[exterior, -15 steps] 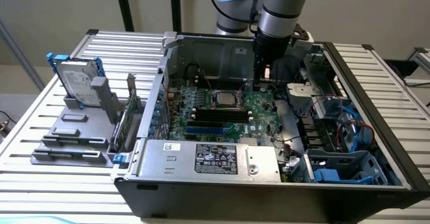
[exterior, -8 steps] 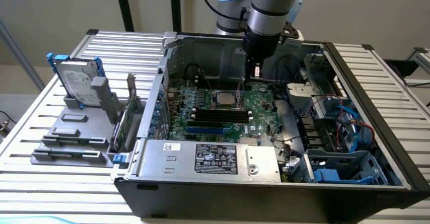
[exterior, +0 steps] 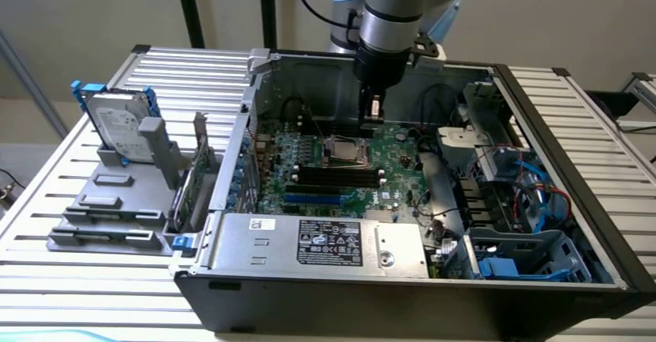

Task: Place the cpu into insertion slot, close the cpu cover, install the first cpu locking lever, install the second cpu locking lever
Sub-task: 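Close the cpu cover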

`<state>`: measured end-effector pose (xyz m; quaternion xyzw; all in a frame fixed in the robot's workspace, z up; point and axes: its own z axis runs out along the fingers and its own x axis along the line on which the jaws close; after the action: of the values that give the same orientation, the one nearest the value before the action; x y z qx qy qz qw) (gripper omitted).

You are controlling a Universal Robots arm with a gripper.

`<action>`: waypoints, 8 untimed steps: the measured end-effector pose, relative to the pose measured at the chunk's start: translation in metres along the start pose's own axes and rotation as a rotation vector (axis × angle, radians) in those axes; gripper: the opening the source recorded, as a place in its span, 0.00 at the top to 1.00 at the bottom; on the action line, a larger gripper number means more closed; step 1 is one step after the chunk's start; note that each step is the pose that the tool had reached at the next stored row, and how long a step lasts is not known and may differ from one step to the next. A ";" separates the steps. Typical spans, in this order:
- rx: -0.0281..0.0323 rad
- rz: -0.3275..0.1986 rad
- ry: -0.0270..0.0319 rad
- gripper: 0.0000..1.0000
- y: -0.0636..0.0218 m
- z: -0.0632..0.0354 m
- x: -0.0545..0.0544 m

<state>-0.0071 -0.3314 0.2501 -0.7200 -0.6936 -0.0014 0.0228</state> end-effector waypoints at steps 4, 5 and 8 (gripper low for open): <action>0.0074 0.000 -0.0003 0.89 -0.0096 0.0003 -0.001; 0.0115 0.000 -0.0006 0.89 -0.0120 0.0003 -0.001; 0.0300 0.000 -0.0012 0.89 -0.0181 0.0009 -0.001</action>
<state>-0.0252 -0.3319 0.2497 -0.7197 -0.6934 0.0094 0.0331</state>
